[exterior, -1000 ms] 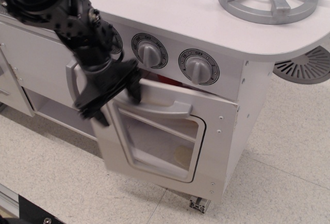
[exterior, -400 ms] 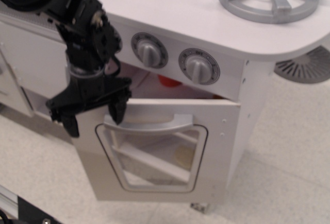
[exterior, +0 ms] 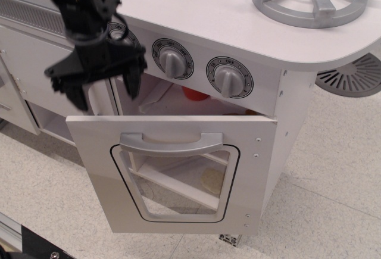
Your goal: Open oven
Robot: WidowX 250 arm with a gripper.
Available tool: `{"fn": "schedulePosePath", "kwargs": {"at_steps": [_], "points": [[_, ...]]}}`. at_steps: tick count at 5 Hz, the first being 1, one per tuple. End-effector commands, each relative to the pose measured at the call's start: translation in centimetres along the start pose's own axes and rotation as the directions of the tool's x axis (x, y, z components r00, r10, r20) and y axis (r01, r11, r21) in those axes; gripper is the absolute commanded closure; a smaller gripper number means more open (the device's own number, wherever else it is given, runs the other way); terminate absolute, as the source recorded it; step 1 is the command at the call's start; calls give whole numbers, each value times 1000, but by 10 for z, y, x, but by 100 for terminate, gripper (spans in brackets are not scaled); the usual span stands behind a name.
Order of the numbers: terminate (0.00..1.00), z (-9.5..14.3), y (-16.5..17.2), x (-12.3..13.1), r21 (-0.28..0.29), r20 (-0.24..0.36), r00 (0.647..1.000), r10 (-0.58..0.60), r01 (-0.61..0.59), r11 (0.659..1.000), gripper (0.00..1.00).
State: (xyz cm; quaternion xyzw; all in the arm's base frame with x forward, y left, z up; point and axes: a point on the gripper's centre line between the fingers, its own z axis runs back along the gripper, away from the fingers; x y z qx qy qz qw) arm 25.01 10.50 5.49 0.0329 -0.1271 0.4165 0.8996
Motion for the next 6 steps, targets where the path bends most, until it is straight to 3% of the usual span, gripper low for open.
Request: {"fn": "schedulePosePath", "kwargs": {"at_steps": [1,2,3,4,6], "points": [[0,-11,-4,47,25,74,997,-14,12,1000,0],[0,-33,-6,32,41,28,1000,0,-1,999,0],[0,-42,-10,5,36,14,1000,23,-23,999,0],[0,-49,-9,-18,8,-41,999,21,-21,1000,0],[0,-33,-26,-80,-30,-132,991,-26,22,999,0]]}}
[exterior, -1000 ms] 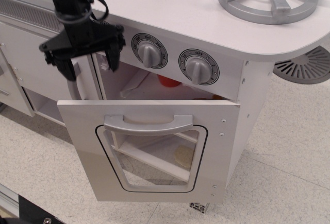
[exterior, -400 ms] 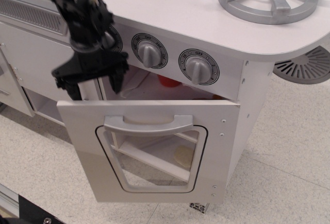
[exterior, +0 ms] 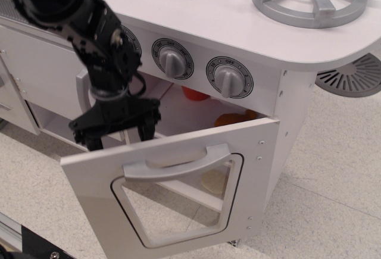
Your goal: Open oven
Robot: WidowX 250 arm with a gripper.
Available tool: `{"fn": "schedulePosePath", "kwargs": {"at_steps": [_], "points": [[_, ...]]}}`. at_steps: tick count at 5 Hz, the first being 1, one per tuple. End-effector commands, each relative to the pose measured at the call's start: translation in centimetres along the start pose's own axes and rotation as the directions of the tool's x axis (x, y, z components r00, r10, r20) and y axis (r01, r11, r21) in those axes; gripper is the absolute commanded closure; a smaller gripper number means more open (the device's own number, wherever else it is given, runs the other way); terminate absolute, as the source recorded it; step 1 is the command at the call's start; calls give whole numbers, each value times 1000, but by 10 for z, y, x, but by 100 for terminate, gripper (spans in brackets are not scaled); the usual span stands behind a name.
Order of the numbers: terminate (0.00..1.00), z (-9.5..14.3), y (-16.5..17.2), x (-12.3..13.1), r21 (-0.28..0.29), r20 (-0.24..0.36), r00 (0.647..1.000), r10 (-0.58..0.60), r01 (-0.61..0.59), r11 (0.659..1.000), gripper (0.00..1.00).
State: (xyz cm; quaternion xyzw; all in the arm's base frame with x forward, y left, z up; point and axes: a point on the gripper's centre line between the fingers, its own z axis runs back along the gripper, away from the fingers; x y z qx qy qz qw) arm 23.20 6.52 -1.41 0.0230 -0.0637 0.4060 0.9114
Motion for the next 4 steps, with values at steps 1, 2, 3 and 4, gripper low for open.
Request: {"fn": "schedulePosePath", "kwargs": {"at_steps": [1,2,3,4], "points": [[0,37,-38,-50,-81,-107,991,82,-91,993,0],[0,52,-52,-70,-100,-144,980,135,-150,984,0],[0,52,-52,-70,-100,-144,980,135,-150,984,0],[100,52,-52,-70,-100,-144,980,135,-150,984,0]]}}
